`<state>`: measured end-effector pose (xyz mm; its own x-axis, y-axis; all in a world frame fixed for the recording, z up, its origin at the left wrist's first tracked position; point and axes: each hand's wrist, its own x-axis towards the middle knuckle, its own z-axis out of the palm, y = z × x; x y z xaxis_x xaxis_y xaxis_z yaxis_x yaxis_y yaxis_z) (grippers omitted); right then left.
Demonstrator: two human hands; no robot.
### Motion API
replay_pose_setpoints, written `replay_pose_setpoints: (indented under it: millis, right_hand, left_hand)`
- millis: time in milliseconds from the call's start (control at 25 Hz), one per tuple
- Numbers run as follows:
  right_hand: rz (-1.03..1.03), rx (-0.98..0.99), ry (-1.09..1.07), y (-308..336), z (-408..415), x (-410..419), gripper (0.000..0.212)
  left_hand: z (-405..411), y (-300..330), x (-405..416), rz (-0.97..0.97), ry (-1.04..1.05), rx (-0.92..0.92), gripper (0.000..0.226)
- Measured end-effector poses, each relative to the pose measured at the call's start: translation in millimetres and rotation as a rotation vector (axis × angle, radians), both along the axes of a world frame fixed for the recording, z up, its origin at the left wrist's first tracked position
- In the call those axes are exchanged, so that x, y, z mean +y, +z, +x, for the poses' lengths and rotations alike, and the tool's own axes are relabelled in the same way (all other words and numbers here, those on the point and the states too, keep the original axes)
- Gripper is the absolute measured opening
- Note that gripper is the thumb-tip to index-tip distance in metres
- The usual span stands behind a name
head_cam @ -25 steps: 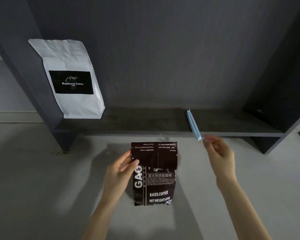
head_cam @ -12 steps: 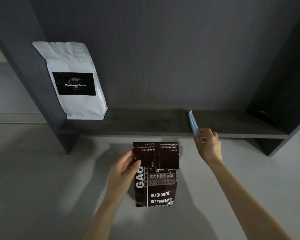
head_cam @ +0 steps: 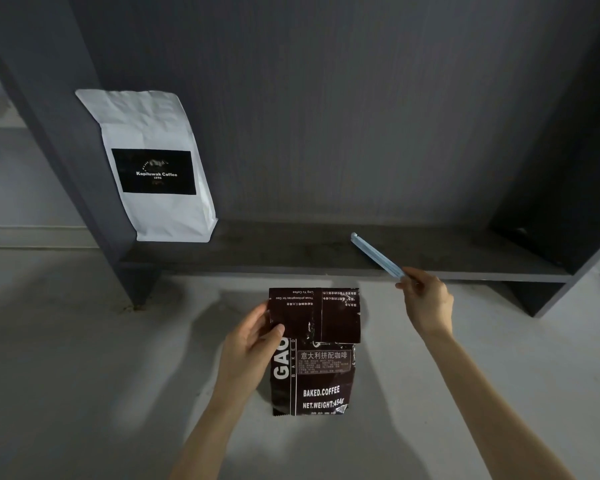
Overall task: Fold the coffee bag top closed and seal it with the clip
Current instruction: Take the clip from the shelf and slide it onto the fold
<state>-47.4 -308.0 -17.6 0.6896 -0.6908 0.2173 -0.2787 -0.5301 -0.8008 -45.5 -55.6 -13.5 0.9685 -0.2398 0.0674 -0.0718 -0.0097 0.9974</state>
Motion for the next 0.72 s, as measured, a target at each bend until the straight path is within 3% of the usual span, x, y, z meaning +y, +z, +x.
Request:
replay_pose_setpoints:
  millis: [160, 320, 480, 720]
  right_hand:
    - [0.222, -0.135, 0.081, 22.4, -17.9, 13.8, 0.021]
    - [0.528, -0.298, 0.299, 38.4, -42.4, 43.6, 0.018]
    - [0.507, -0.3, 0.429, 34.6, -57.8, 63.1, 0.022]
    - [0.358, -0.29, 0.534, 31.7, -73.2, 61.0, 0.036]
  left_hand:
    - [0.3, 6.3, -3.9, 0.017, -0.019, -0.043, 0.032]
    - [0.7, 14.2, -7.1, 0.01, -0.008, -0.103, 0.021]
    - [1.8, 12.0, -3.5, 0.028, -0.003, -0.149, 0.014]
    - [1.9, 15.9, -0.9, 0.025, -0.061, -0.222, 0.022]
